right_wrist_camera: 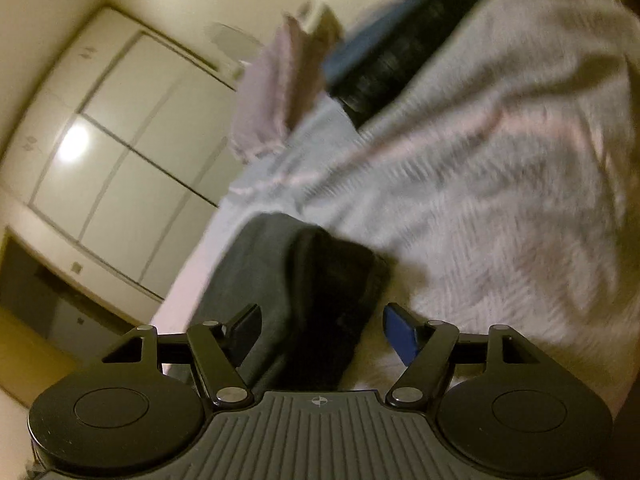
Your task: Fold clothes
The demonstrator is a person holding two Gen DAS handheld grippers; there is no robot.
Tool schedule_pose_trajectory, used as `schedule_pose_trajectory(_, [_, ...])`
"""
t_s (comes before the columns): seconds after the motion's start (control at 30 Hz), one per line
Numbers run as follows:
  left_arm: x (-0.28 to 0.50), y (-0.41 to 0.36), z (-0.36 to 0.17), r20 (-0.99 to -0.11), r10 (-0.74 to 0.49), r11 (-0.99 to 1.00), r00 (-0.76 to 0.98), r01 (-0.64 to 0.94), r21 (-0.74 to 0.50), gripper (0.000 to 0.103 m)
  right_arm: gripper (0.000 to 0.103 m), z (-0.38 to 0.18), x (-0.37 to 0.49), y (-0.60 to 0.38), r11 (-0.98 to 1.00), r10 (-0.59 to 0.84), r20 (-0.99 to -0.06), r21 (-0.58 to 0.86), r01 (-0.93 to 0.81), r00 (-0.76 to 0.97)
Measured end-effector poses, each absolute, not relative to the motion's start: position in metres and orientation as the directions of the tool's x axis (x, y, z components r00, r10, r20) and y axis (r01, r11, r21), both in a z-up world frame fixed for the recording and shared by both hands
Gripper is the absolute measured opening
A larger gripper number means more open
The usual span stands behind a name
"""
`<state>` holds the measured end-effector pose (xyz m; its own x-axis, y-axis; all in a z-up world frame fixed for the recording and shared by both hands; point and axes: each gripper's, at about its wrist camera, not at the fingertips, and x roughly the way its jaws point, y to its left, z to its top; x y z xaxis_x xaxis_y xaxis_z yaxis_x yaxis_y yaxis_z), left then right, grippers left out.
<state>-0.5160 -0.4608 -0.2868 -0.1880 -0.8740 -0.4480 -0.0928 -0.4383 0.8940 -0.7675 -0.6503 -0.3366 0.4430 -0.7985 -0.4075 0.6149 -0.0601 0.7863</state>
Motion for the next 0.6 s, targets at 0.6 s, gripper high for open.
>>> schedule_pose_trajectory(0.6, [-0.503, -0.493, -0.326, -0.287, -0.906, -0.233, -0.31, -0.201, 0.952, 0.028, 0.037, -0.323, -0.749, -0.7, 0.07, -0.796, -0.36, 0.743, 0.666, 0.486])
